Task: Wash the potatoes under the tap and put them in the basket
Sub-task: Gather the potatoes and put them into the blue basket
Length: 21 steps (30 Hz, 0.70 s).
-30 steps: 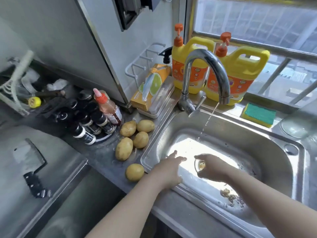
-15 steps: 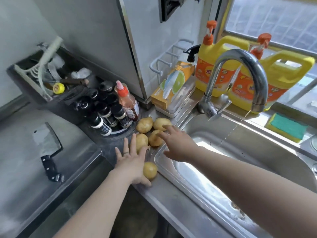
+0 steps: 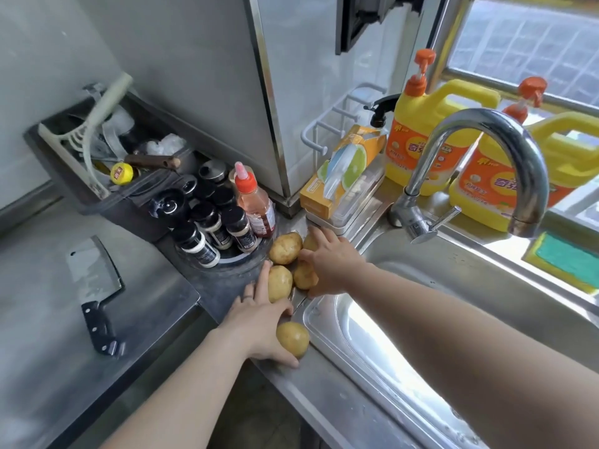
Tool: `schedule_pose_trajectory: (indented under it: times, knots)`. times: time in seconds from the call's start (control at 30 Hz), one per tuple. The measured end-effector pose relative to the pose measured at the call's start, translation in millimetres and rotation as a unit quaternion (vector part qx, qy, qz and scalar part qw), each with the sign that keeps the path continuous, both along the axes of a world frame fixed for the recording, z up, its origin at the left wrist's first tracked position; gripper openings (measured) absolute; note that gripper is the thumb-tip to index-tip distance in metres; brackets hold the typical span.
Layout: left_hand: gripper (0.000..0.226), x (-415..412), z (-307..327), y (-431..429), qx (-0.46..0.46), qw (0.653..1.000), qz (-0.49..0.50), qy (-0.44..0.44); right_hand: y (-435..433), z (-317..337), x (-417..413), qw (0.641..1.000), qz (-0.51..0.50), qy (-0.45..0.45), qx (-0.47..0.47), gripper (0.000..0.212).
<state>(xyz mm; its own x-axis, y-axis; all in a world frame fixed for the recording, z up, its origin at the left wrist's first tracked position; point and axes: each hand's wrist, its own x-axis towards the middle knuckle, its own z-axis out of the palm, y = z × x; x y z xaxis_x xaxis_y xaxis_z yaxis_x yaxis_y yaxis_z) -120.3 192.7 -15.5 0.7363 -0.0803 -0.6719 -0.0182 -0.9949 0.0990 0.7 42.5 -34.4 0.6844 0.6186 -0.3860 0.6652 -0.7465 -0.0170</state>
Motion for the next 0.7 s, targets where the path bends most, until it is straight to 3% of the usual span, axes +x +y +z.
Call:
schedule_pose_trajectory:
  times: [0.23,0.7]
  knots:
    - [0.06,-2.6,10.6,0.0,-0.036,0.999,0.024,-0.03,2.0,-3.4,6.7,0.999,-0.035,0.018,0.024,0.093]
    - [0.055,-14.3,-1.9,-11.1,-0.055,0.995,0.037,-0.071,-23.9,-7.0,-5.6,0.993,-0.04,0.015,0.112,0.082]
